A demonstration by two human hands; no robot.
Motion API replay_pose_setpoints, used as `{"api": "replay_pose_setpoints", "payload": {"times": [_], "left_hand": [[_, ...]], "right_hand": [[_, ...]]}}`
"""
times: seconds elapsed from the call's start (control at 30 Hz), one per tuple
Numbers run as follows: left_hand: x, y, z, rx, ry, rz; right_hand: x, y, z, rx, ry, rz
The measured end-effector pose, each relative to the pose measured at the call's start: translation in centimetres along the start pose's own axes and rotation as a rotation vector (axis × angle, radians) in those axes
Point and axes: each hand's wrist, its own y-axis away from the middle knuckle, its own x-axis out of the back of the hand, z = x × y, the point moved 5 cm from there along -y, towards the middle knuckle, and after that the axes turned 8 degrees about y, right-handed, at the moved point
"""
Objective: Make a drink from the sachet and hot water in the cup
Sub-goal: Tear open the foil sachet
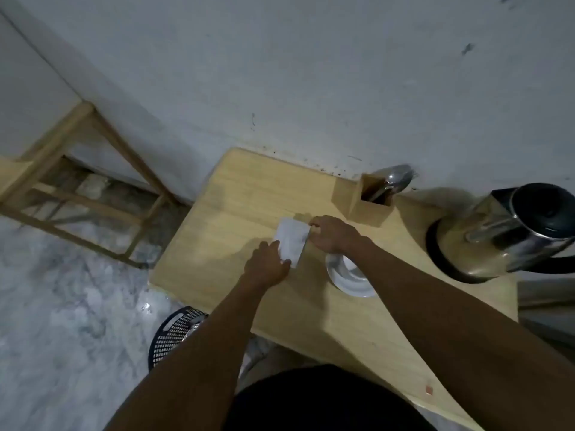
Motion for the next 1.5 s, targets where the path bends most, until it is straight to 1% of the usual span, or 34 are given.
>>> {"api": "replay_pose_setpoints", "payload": {"times": [0.03,0.1,0.13,0.17,0.27,0.33,0.43,0.63,0.73,0.77,0.83,0.93,1.03,1.1,1.17,1.27,1.33,1.43,1.47,1.5], "left_hand": [[-0.5,0.5,0.0,-0.026,-0.045,0.024],[-0.8,2.5,0.2,-0.038,-0.103,0.127],[-1.5,-0.7,-4.1,0.013,-0.118,0.018],[-2.1,-3.5,-8.6,0.059,-0.129,-0.073],[-2.6,-2.2,-8.3,0.017,-0.156,-0.046],[-2.0,-2.7,-7.0,-0.043,-0.154,0.031],[-2.1,-2.5,-7.2,-0.045,-0.174,0.031],[-1.1,-3.2,-6.7,-0.023,-0.116,0.065],[-0.2,-3.8,-6.4,-0.004,0.01,0.128],[0.2,-4.0,-6.5,-0.003,0.089,0.147],[1.1,-4.6,-6.9,0.045,0.297,0.134],[2.2,-5.1,-6.5,0.136,0.589,0.046],[3.6,-5.2,-5.6,0.121,0.705,-0.037],[3.9,-5.1,-5.1,0.118,0.804,-0.137],[4.3,-5.1,-5.0,0.139,0.894,-0.164],[4.7,-5.2,-4.5,0.185,1.023,-0.129],[5.0,-5.1,-4.1,0.226,1.071,-0.108],[5.4,-4.9,-3.8,0.313,1.083,-0.097],[5.5,-4.9,-3.7,0.327,1.084,-0.105],[5.7,-4.7,-3.5,0.335,1.078,-0.115]], "right_hand": [[-0.4,0.1,-0.1,-0.023,0.017,0.024],[-1.7,1.5,0.0,-0.049,0.061,0.02],[-5.4,-2.3,-1.5,-0.15,0.009,-0.092],[-9.3,-6.0,-3.0,-0.237,-0.018,-0.165],[-9.1,-4.7,-3.2,-0.282,0.024,-0.117],[-8.6,-5.9,-3.0,-0.288,0.02,-0.068],[-8.9,-5.9,-2.8,-0.325,-0.031,-0.09],[-8.4,-5.8,-2.3,-0.328,-0.218,-0.037],[-8.0,-5.6,-2.2,-0.303,-0.397,0.002],[-7.7,-5.5,-2.2,-0.29,-0.481,0.012],[-6.8,-4.9,-2.3,-0.291,-0.637,0.024],[-5.6,-4.1,-2.2,-0.297,-0.811,0.014],[-4.6,-3.3,-1.9,-0.302,-0.977,0.067],[-3.9,-2.7,-1.9,-0.317,-1.042,0.121],[-3.5,-2.3,-1.9,-0.33,-1.008,0.18],[-3.1,-1.2,-2.0,-0.302,-0.84,0.249],[-3.3,-0.1,-2.6,-0.224,-0.777,0.211],[-3.9,1.8,-4.1,-0.041,-0.661,0.117],[-4.0,2.3,-4.5,0.015,-0.617,0.133],[-4.0,2.5,-4.9,0.054,-0.582,0.19]]}}
